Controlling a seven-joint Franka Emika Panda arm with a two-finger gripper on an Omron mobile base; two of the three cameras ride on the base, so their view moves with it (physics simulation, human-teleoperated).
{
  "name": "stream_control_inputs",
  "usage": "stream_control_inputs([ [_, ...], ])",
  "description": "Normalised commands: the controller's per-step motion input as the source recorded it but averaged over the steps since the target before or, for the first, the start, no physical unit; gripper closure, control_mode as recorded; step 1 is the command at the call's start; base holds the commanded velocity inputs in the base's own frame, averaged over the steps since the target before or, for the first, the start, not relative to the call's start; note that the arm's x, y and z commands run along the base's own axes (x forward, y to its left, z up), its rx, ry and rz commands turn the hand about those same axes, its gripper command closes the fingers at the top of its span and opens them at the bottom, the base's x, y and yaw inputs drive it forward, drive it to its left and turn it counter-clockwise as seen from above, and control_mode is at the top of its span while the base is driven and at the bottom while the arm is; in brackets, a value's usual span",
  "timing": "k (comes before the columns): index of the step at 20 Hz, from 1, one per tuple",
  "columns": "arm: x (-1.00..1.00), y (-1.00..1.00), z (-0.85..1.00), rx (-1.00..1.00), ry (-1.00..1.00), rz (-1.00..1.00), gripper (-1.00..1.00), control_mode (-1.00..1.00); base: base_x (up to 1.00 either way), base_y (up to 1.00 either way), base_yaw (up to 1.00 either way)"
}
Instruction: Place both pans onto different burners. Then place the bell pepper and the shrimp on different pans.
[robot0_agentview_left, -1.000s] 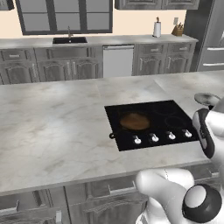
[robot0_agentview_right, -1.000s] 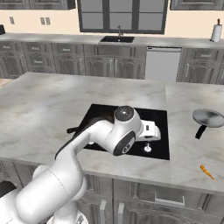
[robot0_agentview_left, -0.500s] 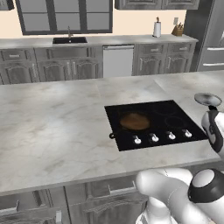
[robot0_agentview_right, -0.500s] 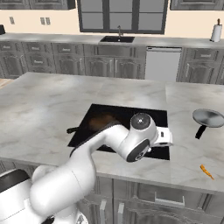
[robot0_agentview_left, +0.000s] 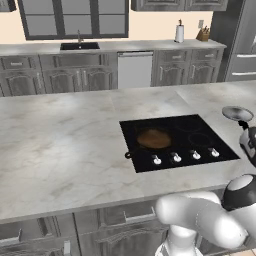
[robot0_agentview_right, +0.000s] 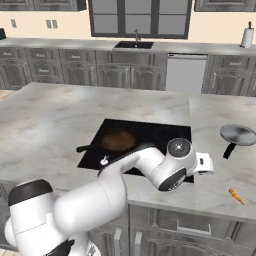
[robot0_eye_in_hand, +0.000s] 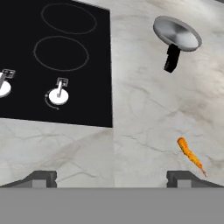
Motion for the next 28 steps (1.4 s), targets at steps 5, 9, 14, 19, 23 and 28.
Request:
stream_control_inputs([
  [5,0.00,-0.32,-0.21,-0.02,0.03,0.00,-1.00,-1.00,0.00,0.00,0.00],
  [9,0.00,-0.31,-0.21,-0.02,0.04,0.00,-1.00,-1.00,0.00,0.00,0.00],
  [14,0.00,-0.35,-0.23,-0.01,0.07,0.00,-1.00,-1.00,0.00,0.00,0.00],
  [19,0.03,-0.38,-0.12,0.00,0.08,0.00,-1.00,-1.00,0.00,0.00,0.00],
  [23,0.19,-0.45,0.00,0.00,0.07,0.00,-1.00,-1.00,0.00,0.00,0.00],
  [28,0.29,-0.43,-0.10,0.00,0.06,0.01,-1.00,-1.00,0.00,0.00,0.00],
])
